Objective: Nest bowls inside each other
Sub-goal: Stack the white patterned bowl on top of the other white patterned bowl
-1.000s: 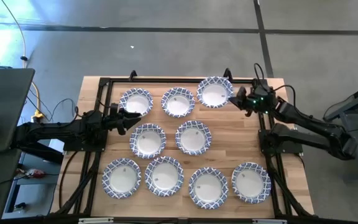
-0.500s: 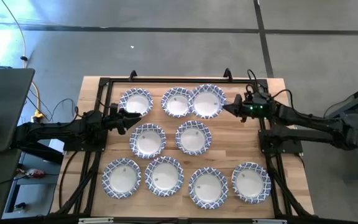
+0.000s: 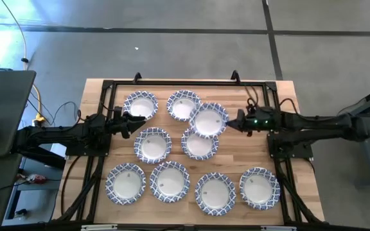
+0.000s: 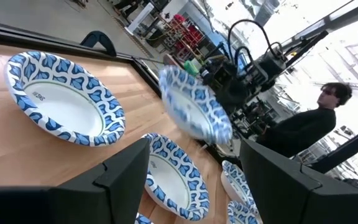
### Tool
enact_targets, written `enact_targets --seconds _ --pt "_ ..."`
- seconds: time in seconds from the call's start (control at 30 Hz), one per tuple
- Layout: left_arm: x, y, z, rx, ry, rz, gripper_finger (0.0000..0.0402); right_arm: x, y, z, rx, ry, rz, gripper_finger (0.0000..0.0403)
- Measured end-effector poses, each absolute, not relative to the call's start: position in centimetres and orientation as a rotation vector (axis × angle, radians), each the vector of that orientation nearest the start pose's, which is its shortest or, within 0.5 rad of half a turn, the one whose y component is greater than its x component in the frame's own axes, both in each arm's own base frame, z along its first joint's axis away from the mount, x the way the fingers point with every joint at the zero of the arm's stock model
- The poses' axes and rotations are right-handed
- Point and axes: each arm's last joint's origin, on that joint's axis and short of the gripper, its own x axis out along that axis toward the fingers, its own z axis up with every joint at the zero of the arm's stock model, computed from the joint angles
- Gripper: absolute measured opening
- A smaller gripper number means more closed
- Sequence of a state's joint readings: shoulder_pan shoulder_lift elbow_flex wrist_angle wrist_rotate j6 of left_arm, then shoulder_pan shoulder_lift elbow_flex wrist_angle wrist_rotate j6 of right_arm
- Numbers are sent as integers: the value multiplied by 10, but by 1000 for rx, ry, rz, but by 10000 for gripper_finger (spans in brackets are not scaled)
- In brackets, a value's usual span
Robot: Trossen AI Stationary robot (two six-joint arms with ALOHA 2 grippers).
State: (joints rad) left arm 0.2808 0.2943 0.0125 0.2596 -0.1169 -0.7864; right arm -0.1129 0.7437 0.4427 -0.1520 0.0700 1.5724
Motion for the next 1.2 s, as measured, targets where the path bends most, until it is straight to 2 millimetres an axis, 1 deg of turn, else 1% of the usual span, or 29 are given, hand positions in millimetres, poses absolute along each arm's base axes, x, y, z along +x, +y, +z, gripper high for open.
enact_targets --seconds 0.13,0.3,0.63,1.03,1.13,1.2 --pt "110 35 167 -778 -135 385 241 174 -10 217 1561 285 -490 4" --pt "110 35 167 -778 -135 385 241 188 -3 211 1561 293 -460 4" --pt "111 35 167 -779 -126 363 241 203 14 189 1597 423 -502 4" --pt "111 35 167 -778 -123 357 241 214 16 173 1622 445 -561 6" --pt "111 35 168 -776 -123 357 241 216 16 172 1628 441 -560 18" --pt "111 35 167 -776 -122 357 241 216 16 172 1627 432 -560 35"
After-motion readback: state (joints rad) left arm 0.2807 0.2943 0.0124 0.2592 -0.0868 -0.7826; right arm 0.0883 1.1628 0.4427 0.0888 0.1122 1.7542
